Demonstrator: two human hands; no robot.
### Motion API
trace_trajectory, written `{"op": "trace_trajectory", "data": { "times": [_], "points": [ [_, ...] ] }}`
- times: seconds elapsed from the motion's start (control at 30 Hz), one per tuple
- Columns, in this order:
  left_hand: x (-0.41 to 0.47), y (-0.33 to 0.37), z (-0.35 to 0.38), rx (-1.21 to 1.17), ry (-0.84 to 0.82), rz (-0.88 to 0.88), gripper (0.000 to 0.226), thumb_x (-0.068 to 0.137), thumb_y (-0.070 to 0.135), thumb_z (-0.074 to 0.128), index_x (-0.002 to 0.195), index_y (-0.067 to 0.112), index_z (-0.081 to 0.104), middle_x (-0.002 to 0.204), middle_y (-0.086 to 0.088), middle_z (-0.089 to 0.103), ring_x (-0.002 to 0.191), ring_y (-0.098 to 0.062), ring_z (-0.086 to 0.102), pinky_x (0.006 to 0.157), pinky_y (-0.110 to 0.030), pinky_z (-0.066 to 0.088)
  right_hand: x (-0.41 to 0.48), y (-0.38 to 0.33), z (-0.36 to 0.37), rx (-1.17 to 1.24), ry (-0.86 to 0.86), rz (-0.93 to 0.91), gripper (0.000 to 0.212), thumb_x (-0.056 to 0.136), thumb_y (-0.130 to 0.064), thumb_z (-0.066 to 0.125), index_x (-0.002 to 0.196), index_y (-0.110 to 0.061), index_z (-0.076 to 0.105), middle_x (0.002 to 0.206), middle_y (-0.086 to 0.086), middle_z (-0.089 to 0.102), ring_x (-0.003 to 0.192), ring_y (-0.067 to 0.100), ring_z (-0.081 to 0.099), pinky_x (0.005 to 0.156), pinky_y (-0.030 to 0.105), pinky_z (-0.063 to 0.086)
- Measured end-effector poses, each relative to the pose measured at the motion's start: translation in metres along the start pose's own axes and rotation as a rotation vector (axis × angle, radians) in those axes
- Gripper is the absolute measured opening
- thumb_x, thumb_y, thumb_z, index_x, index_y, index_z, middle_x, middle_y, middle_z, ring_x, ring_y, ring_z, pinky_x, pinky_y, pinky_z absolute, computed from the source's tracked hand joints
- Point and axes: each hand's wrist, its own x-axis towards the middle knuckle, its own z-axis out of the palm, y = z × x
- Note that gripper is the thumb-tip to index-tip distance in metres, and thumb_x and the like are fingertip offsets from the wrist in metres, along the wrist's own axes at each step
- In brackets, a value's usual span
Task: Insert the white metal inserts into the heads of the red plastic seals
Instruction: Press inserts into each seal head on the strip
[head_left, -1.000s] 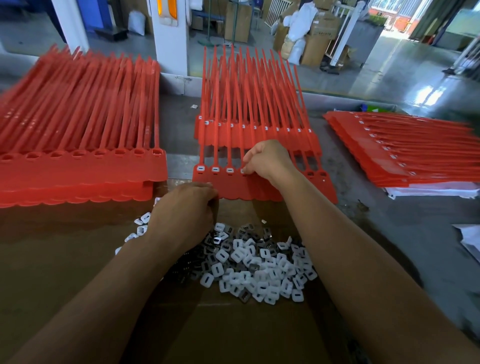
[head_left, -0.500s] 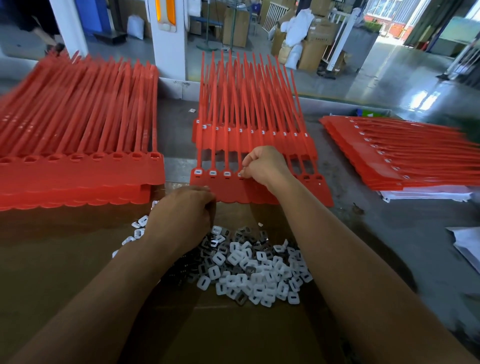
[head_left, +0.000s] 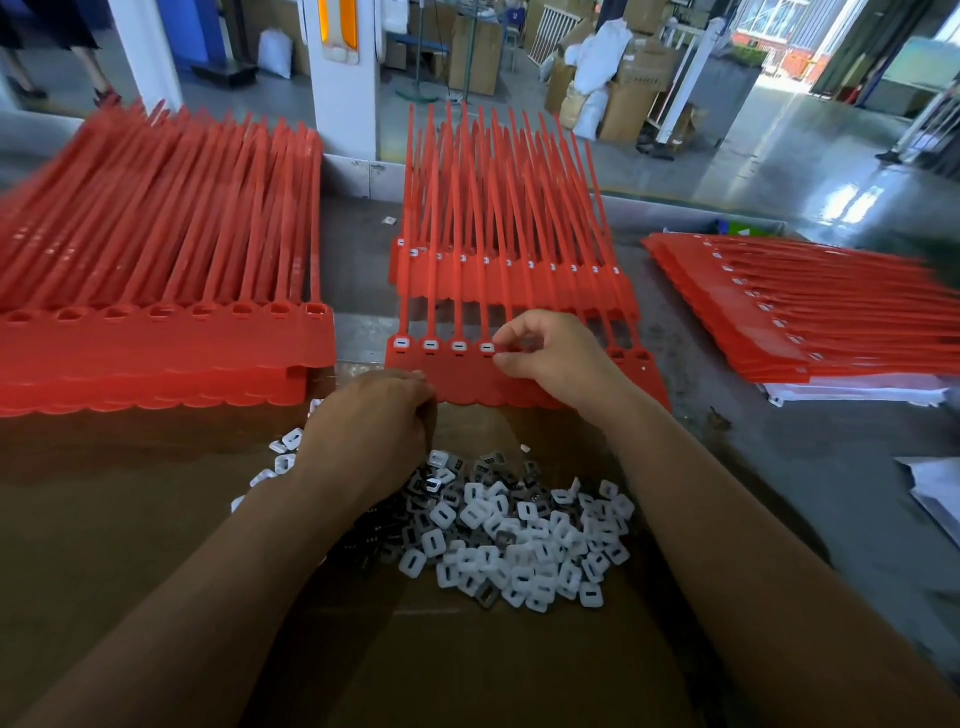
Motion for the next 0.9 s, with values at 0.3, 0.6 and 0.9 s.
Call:
{"op": "trace_trajectory", "data": {
  "times": [0.3, 0.6, 0.9],
  "points": [
    [0.003, 0.0, 0.001, 0.012, -0.022, -0.02, 0.038, 0.088, 0.007, 0.042, 0.12, 0.016, 0.06, 0.137, 0.002, 0.049, 0.123, -0.017, 0.046, 0.099, -0.032, 0.038, -0.05, -0.031, -0.01, -0.142, -0.478, -0.109, 0.01, 0.081, -0.022, 0.069, 0.082, -0.031, 0.064, 0.077, -0.016, 0.065, 0.071, -0.009, 0.059, 0.066, 0.01, 0.045],
    [0.003, -0.001, 0.002, 0.02, -0.023, -0.021, 0.04, 0.088, 0.008, 0.042, 0.123, 0.017, 0.057, 0.139, 0.003, 0.046, 0.125, -0.017, 0.044, 0.101, -0.032, 0.038, -0.062, -0.037, 0.002, -0.262, -0.604, -0.133, 0.013, 0.078, -0.027, 0.073, 0.088, -0.024, 0.065, 0.075, -0.017, 0.059, 0.066, -0.014, 0.053, 0.059, 0.004, 0.042],
    [0.003, -0.001, 0.001, 0.024, -0.029, -0.016, 0.039, 0.087, 0.007, 0.042, 0.121, 0.016, 0.059, 0.136, 0.002, 0.05, 0.122, -0.018, 0.046, 0.1, -0.032, 0.038, -0.063, -0.039, 0.002, -0.232, -0.59, -0.135, 0.011, 0.083, -0.021, 0.068, 0.076, -0.027, 0.061, 0.072, -0.017, 0.059, 0.066, -0.01, 0.054, 0.065, 0.01, 0.046]
  ]
}}
